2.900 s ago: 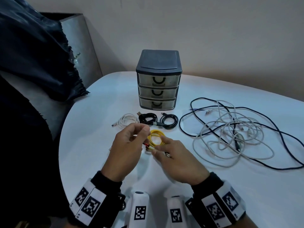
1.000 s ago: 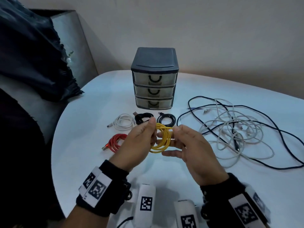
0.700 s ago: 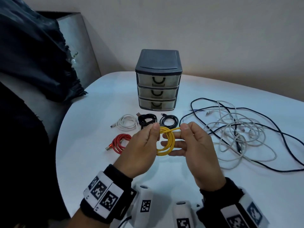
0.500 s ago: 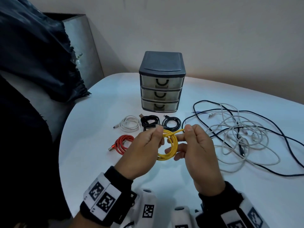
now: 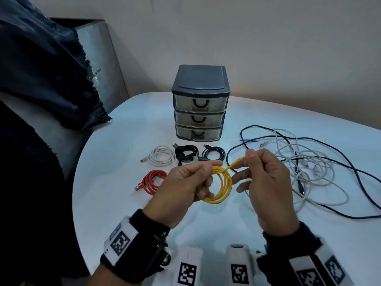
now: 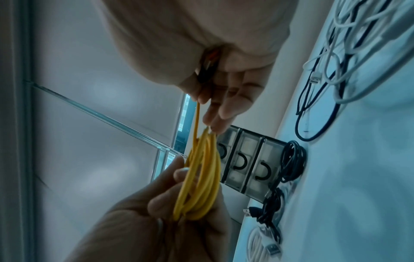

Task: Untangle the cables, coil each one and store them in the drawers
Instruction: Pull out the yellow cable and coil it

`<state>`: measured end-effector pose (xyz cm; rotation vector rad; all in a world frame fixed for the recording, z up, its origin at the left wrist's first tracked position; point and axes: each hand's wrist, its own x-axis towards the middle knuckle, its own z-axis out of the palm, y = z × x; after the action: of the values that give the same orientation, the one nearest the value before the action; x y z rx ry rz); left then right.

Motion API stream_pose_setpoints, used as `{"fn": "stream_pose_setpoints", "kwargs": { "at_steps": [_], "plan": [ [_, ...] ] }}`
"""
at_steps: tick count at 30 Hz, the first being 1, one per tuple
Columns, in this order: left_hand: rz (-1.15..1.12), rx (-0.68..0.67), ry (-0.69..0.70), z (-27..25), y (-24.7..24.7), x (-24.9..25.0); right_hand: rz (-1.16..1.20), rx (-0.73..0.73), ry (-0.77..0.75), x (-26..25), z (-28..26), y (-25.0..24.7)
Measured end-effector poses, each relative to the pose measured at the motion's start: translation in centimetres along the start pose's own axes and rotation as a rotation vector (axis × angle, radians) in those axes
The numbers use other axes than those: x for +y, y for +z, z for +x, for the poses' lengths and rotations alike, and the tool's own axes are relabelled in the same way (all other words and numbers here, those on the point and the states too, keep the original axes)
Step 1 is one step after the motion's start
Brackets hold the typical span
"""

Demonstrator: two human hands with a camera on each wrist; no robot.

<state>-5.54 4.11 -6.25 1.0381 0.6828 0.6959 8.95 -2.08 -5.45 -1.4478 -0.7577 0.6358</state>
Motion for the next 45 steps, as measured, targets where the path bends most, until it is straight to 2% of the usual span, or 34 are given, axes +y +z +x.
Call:
{"fn": "stream_pose_setpoints", "kwargs": {
  "at_steps": [4, 7, 9, 11, 13, 15, 17, 22, 25, 28, 32, 36, 38, 40, 43, 45],
  "plan": [
    [0.171, 0.024, 0.040, 0.1, 0.2, -0.2, 0.010, 0.028, -0.055, -0.1, 0.1, -0.5],
    [0.235, 0.130, 0.092, 0.4, -0.8, 0.4, -0.132, -0.109, -0.246, -0.2, 0.1, -1.2],
    [0.150, 0.175, 0.093, 0.4, -2.0, 1.2, -0.284, -0.280, -0.334, -0.1, 0.2, -1.8],
    [-0.018, 0.148, 0.076, 0.3, -2.7, 1.8, -0.480, -0.407, -0.313, 0.2, 0.2, -2.1],
    [-0.148, 0.103, 0.039, 0.2, -2.5, 1.8, -0.683, -0.458, -0.303, 0.6, 0.1, -1.9],
    [-0.226, 0.071, -0.005, 0.1, -1.7, 1.4, -0.726, -0.428, -0.332, 0.7, 0.0, -1.4],
    [-0.265, 0.053, -0.033, 0.0, -1.2, 1.3, -0.593, -0.354, -0.303, 0.8, 0.0, -0.9],
    [-0.161, 0.094, 0.031, 0.2, -0.9, 0.8, 0.166, -0.226, 0.114, 0.0, -0.3, 0.5],
    [-0.200, 0.085, 0.062, 0.1, -0.4, 0.4, 0.395, -0.318, 0.324, 0.2, -1.1, 1.8],
    [-0.150, 0.134, 0.160, 0.0, -0.3, 0.6, 0.478, -0.481, 0.428, 0.7, -1.3, 1.8],
    [0.205, 0.296, 0.355, 0.1, -0.3, 0.3, 0.712, -0.558, 0.564, 0.6, -1.5, 1.7],
    [0.396, 0.343, 0.513, 0.0, -0.2, 0.1, 0.774, -0.572, 0.558, 0.4, -2.2, 2.0],
    [0.470, 0.354, 0.526, -0.1, -0.4, 0.2, 0.791, -0.608, 0.543, 0.1, -2.5, 2.2],
    [0.494, 0.321, 0.485, -0.1, -0.6, 0.4, 0.595, -0.592, 0.475, -0.1, -2.7, 2.6],
    [0.449, 0.171, 0.346, 0.0, -1.7, 0.7, 0.062, -0.478, 0.281, 0.4, -2.5, 2.4],
    [0.484, 0.091, 0.276, 0.0, -2.4, 0.7, -0.095, -0.482, 0.183, 0.8, -2.1, 1.8]
  ]
}}
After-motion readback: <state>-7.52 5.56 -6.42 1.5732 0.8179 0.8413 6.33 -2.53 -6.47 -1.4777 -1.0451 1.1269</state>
